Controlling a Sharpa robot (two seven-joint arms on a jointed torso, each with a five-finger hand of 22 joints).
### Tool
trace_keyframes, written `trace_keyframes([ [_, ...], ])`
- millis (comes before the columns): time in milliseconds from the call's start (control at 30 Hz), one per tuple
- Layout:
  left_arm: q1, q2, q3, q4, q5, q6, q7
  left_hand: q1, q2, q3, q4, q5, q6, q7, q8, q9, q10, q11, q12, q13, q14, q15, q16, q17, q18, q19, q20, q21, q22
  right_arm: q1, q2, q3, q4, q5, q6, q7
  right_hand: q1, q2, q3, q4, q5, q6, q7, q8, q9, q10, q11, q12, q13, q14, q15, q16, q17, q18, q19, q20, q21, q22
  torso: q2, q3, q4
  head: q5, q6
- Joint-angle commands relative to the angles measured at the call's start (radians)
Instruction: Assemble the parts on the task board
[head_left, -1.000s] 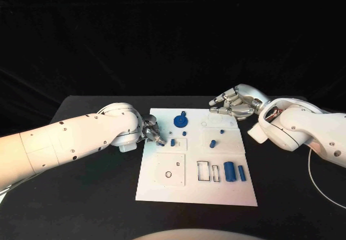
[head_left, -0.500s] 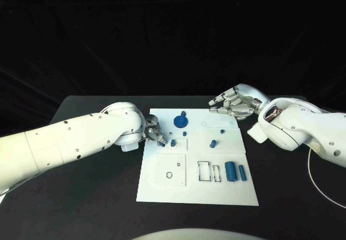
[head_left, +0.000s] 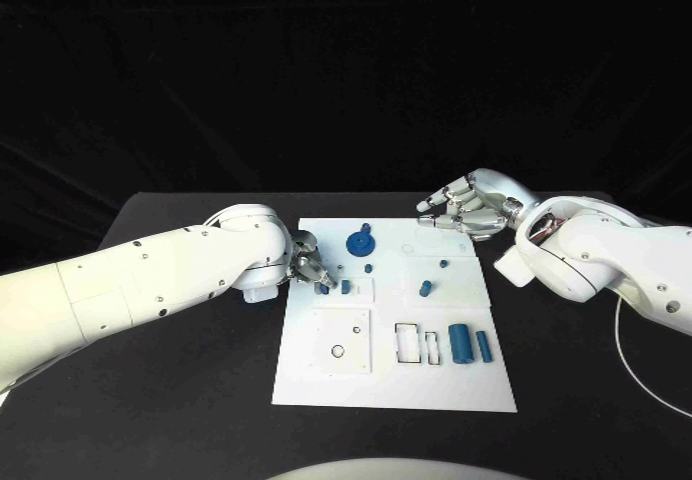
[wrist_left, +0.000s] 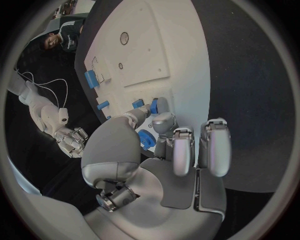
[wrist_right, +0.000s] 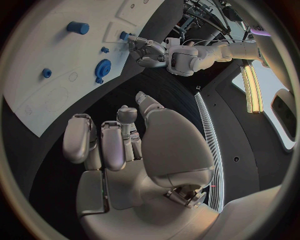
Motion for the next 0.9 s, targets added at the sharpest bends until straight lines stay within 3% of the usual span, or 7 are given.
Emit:
trace_keyframes([
  [33,-0.011,0.006,-0.008,-0.001,-0.002,0.039,-0.012,-0.023,-0.006,-0.025,0.011,-0.003,0.006,0.008,-0.007,-0.006,0.003,0.006,0.006,0.002,0.103,-0.006,0.003,0.263,-0.018,0.087,-0.007,0.008,0.224,-0.001,0.002,0.0,0.0,-0.002,0.012,0.002,0.001,0.01,-0.006,0.001,0.005,0.002,-0.003,-0.001,0.001,-0.006,-0.003,-0.003,-0.001,0.039,0.003,-0.006,-0.001,0.005,-0.007,-0.003,-0.003,-0.001,0.001,-0.0002,0.0006,0.0,0.001],
  [400,-0.011,0.001,-0.006,0.0,-0.015,0.018,-0.012,-0.059,-0.02,-0.104,0.046,-0.005,0.019,0.008,-0.011,-0.021,0.007,0.005,0.009,0.01,0.103,-0.007,0.003,0.263,-0.019,0.09,-0.008,0.015,0.23,-0.001,0.002,0.0,-0.002,-0.001,0.012,0.003,0.0,0.01,-0.007,0.002,0.005,0.002,-0.003,-0.001,0.001,-0.008,-0.003,-0.005,-0.002,0.038,0.003,-0.007,-0.003,0.006,-0.009,-0.003,-0.004,-0.004,0.0,-0.0009,0.0008,-0.001,0.003],
  [600,-0.011,-0.02,-0.002,0.021,-0.016,-0.031,-0.008,-0.093,-0.039,-0.202,0.088,-0.008,0.029,0.004,-0.008,-0.029,0.013,0.003,0.014,0.019,0.103,-0.008,0.003,0.263,-0.022,0.094,-0.01,0.025,0.238,-0.001,0.003,0.0,-0.003,-0.001,0.013,0.004,-0.001,0.01,-0.008,0.003,0.004,0.002,-0.003,-0.001,0.001,-0.008,-0.003,-0.006,-0.003,0.038,0.003,-0.008,-0.004,0.006,-0.01,-0.003,-0.006,-0.006,0.001,-0.0011,-0.0002,-0.002,0.005],
  [767,-0.01,-0.044,0.009,0.045,0.005,-0.097,0.002,-0.086,-0.027,-0.286,0.123,-0.008,0.032,0.001,-0.006,-0.037,0.017,0.0,0.017,0.026,0.103,-0.012,0.003,0.263,-0.023,0.095,-0.013,0.027,0.24,-0.002,0.002,0.0,-0.003,-0.001,0.013,0.004,-0.001,0.01,-0.008,0.003,0.004,0.002,-0.003,-0.001,0.001,-0.008,-0.003,-0.006,-0.003,0.038,0.003,-0.008,-0.004,0.006,-0.01,-0.003,-0.006,-0.006,0.0,-0.0005,0.0005,-0.003,0.006],
  [833,-0.009,-0.053,0.014,0.054,0.033,-0.129,0.017,-0.081,-0.023,-0.305,0.132,-0.007,0.029,0.002,-0.008,-0.039,0.013,0.001,0.01,0.019,0.103,-0.012,0.003,0.263,-0.021,0.093,-0.013,0.022,0.237,-0.003,0.002,0.0,-0.003,-0.001,0.013,0.004,-0.001,0.01,-0.008,0.003,0.004,0.002,-0.003,-0.001,0.001,-0.008,-0.003,-0.006,-0.003,0.038,0.003,-0.008,-0.004,0.006,-0.01,-0.003,-0.006,-0.006,0.0,-0.0002,0.0008,-0.003,0.007],
  [900,-0.008,-0.063,0.017,0.062,0.082,-0.16,0.035,-0.068,-0.025,-0.344,0.147,-0.006,0.005,0.01,-0.014,-0.045,-0.023,0.008,-0.042,-0.04,0.103,-0.007,0.003,0.263,-0.013,0.082,-0.011,-0.009,0.215,-0.003,0.002,0.0,-0.003,0.0,0.012,0.004,-0.002,0.011,-0.009,0.004,0.004,0.001,-0.003,-0.001,0.001,-0.009,-0.003,-0.006,-0.004,0.038,0.003,-0.009,-0.005,0.007,-0.011,-0.003,-0.007,-0.007,0.0,0.0,0.0013,-0.004,0.007],
])
